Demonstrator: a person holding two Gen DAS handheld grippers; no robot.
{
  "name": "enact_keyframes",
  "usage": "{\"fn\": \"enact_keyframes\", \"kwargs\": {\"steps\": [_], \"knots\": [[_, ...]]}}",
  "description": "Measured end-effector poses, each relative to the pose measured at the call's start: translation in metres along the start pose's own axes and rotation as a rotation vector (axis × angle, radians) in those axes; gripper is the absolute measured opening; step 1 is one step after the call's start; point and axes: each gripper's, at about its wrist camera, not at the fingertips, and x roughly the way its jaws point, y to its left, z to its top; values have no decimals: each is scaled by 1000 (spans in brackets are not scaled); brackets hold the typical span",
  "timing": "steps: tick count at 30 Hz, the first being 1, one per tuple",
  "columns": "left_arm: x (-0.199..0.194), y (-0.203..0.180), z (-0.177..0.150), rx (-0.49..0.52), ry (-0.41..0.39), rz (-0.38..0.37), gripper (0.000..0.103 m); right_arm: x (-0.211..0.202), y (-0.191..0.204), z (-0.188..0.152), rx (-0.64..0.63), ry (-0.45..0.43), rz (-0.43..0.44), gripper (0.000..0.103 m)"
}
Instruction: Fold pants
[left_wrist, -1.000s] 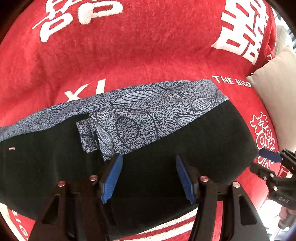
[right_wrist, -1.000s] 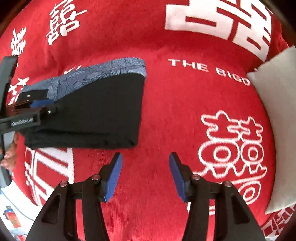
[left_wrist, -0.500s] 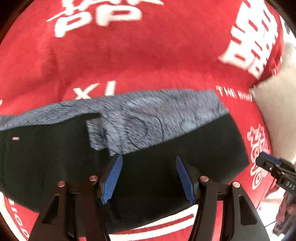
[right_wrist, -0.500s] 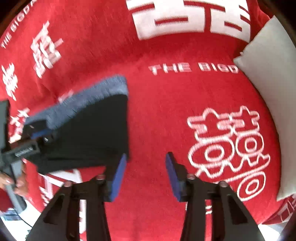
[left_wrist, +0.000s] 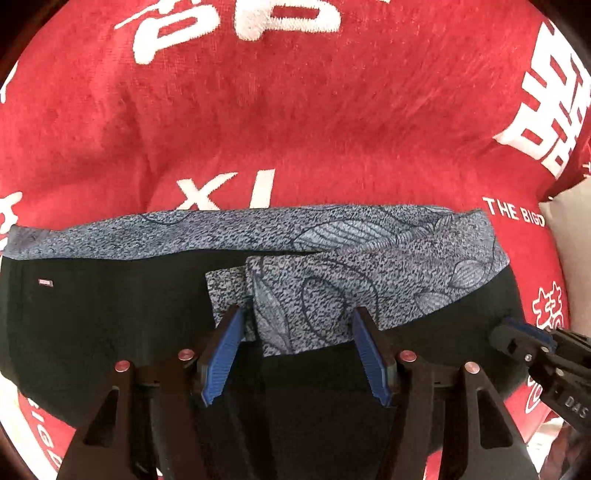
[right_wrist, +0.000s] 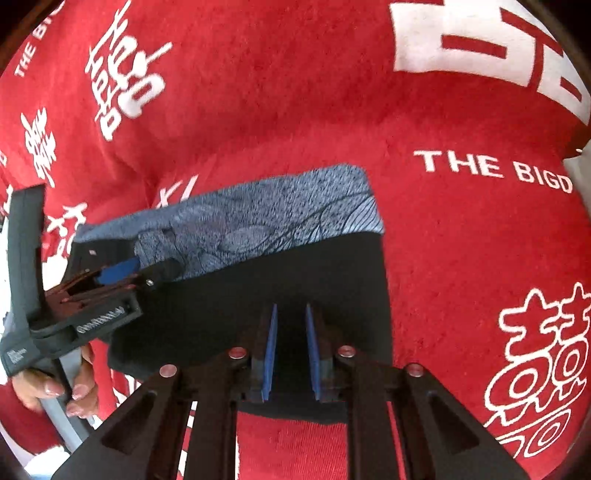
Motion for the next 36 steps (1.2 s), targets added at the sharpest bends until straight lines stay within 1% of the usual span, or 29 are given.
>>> {"fn": "enact_keyframes", "kwargs": {"steps": [4,8,10,11,12,13,14,17,19,22,26,30,33,36], "knots": [[-6,-1,-5,13,3,27,62,5,-5,-2,19,15,27,17],[-11,8,-14,-68,43,29,62,4,-7,0,0,31,34,18],[-16,12,-20,-97,50,44,62,4,-8,1,-10,39,37,19],[-16,15,-23,-103,52,50,66,4,-8,2,-12,44,41,20],[-19,16,-25,-111,56,63,80,4,-8,2,-13,47,45,22],[-23,17,-27,-120,46,78,82,5,-8,2,-18,51,49,24],[-27,18,-29,-126,32,89,82,5,-7,3,-23,54,49,25],[-35,20,-33,-153,19,108,82,5,1,3,-72,63,49,39],[-41,23,-37,-186,10,115,82,4,9,3,-108,71,48,53],[-46,28,-43,-215,5,119,82,6,22,3,-160,84,21,62],[-50,39,-55,-234,8,119,82,6,30,1,-177,92,-9,65],[-48,55,-65,-249,21,98,82,6,41,-2,-174,96,-45,66],[-49,72,-74,-263,29,77,82,6,57,-5,-169,98,-49,66],[-54,93,-84,-295,29,60,82,14,85,-7,-188,102,-48,67]]}}
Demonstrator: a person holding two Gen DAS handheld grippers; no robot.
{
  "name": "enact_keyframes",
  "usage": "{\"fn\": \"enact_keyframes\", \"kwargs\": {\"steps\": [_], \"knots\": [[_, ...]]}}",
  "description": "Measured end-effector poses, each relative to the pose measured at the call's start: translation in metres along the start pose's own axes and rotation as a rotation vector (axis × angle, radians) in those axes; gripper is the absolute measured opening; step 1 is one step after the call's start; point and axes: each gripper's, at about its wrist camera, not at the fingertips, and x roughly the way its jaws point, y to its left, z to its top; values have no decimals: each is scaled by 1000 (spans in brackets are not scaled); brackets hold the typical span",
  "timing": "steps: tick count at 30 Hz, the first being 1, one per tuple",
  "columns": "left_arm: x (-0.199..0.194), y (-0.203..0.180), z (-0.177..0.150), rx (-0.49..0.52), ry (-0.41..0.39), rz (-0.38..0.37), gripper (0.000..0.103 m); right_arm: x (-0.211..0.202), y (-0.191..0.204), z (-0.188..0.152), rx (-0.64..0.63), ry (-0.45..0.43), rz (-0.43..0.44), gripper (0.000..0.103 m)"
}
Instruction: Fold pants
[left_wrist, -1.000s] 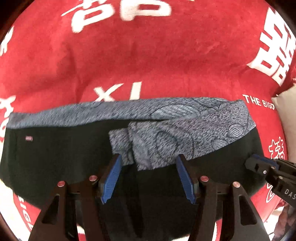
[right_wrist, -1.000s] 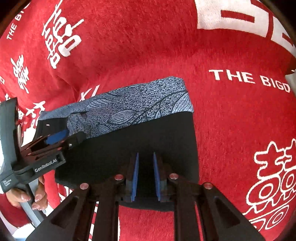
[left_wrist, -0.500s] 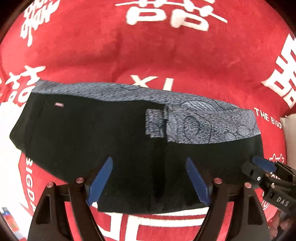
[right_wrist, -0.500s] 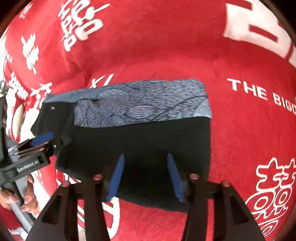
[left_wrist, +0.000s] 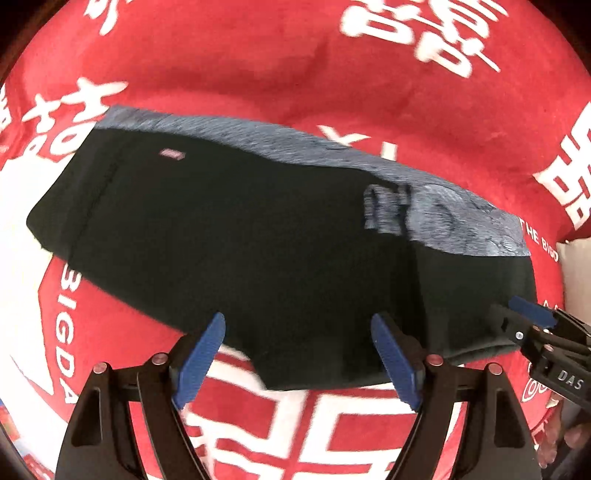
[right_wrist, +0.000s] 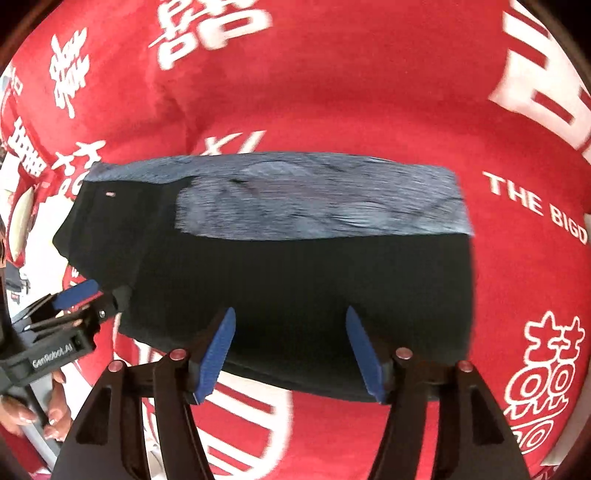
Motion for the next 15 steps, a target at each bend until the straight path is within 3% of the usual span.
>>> {"fn": "enact_keyframes", "kwargs": {"steps": [2,4,6,15], "knots": [[-2,22,-1,-30,-5,0,82,9,15,2,-9,12,-4,67],[-2,42,-1,-64,-9,-9,82,22,31,4,-23,34,-21,74],[-1,67,0,-111,-20,-35,82,35,42,3,-55,41,-71,77],[-4,174,-1,-365,-141,-245,82,36,41,2,-55,38,-80,78]]}}
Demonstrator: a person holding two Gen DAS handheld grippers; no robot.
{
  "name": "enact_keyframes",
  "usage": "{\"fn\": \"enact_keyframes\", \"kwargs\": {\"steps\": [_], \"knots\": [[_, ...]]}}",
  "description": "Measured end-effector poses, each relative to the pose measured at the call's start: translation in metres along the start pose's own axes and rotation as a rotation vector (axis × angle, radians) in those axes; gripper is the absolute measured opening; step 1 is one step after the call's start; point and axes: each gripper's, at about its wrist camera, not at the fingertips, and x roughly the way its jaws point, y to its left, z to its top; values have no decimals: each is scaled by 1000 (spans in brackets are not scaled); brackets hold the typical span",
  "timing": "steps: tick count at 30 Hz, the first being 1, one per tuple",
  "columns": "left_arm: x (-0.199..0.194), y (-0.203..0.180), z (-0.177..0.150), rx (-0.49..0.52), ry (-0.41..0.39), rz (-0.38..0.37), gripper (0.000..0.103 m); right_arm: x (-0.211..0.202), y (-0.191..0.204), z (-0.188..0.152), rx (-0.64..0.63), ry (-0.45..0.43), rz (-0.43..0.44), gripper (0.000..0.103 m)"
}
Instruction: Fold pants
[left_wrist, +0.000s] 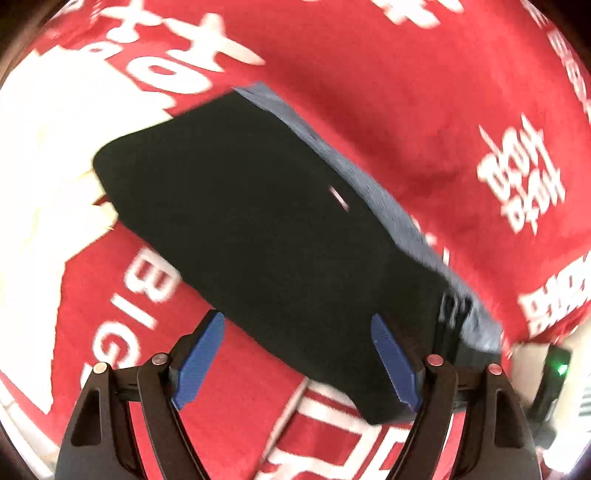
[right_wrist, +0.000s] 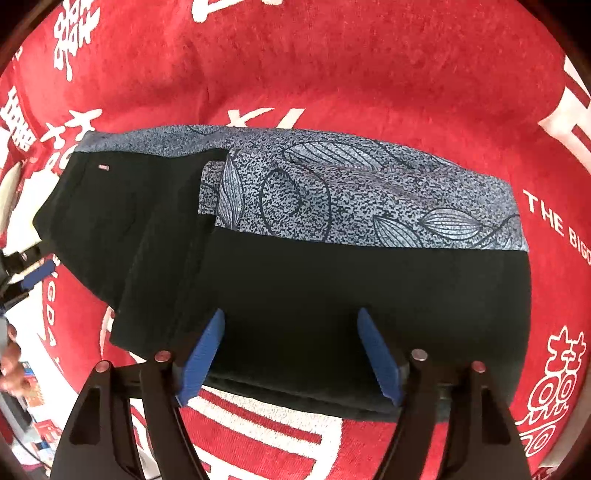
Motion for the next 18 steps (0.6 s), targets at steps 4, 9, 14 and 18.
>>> {"fn": "enact_keyframes", "kwargs": {"steps": [4,9,14,18], "knots": [[6,36,14,-112,-22,-101,82,2,2,3,11,12,-11,78],[19,57,15,-189,-11,-235,83,3,4,3,8,19,-25,78],[21,61,10,-216,-47,-301,83,3,4,3,9,19,-28,78],[13,64,12,-264,-55,-285,83,4,7,4,8,22,-32,78]]}}
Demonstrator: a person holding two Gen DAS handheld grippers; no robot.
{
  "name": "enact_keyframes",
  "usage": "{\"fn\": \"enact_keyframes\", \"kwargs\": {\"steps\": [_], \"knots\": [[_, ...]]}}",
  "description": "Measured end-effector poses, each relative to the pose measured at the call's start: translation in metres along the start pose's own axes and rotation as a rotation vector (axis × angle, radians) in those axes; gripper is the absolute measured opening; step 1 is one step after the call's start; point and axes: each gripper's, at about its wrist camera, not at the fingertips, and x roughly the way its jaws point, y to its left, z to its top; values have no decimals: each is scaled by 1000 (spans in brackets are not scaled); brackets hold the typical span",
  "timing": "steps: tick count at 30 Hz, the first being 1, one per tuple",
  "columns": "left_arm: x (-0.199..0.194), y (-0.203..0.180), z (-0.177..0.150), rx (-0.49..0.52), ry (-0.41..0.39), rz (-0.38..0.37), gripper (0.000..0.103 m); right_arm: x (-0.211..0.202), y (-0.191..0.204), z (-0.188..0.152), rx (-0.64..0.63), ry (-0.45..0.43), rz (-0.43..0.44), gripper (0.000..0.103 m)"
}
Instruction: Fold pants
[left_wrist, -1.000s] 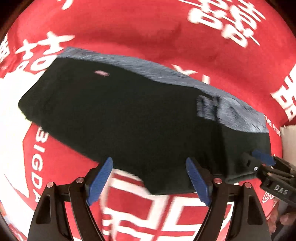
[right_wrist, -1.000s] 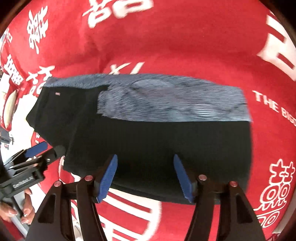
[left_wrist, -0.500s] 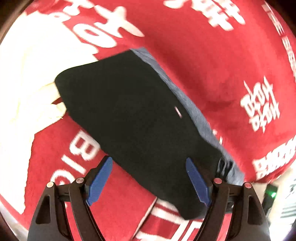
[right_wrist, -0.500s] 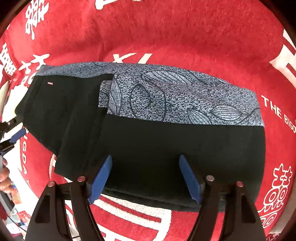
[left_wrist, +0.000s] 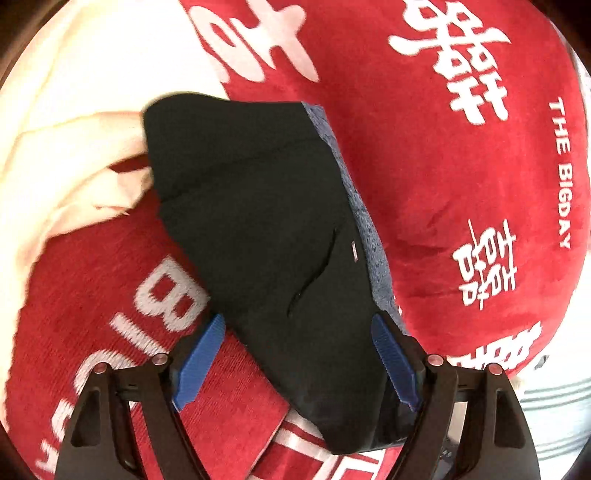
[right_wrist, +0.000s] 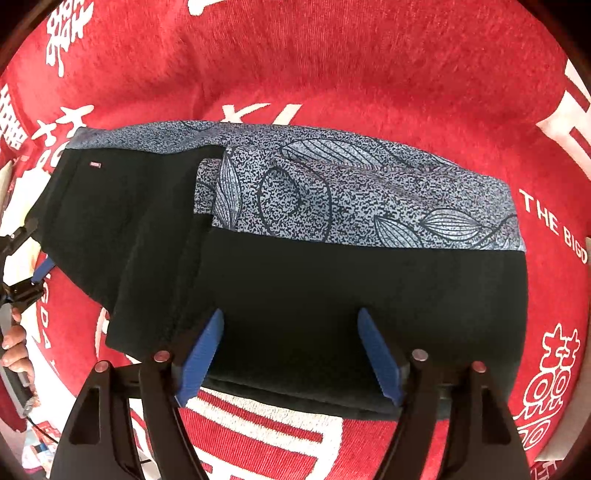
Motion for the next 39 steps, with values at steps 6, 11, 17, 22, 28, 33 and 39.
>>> {"fn": "enact_keyframes", "kwargs": {"steps": [6,11,17,22,28,33,39], "knots": [[-6,5,14,23,-39,44,83,0,-1,1,4,4,0,78],[6,11,25,-12,-52,-60,83,0,-1,2,4,10,0,78],[26,-1,38,17,-81,-80,83,1,-3,0,2,-3,3,78],[30,-24,37,75,-105,87,66,-1,-3,-1,1,-6,4,78],[28,-54,28,278,-119,317,28,-34,14,15,-32,-26,24,78],[30,-108,-7,604,-193,476,27,-64,58,64,-115,2,155,79],[36,-129,-24,780,-205,549,27,-74,146,142,-260,111,271,88]]}}
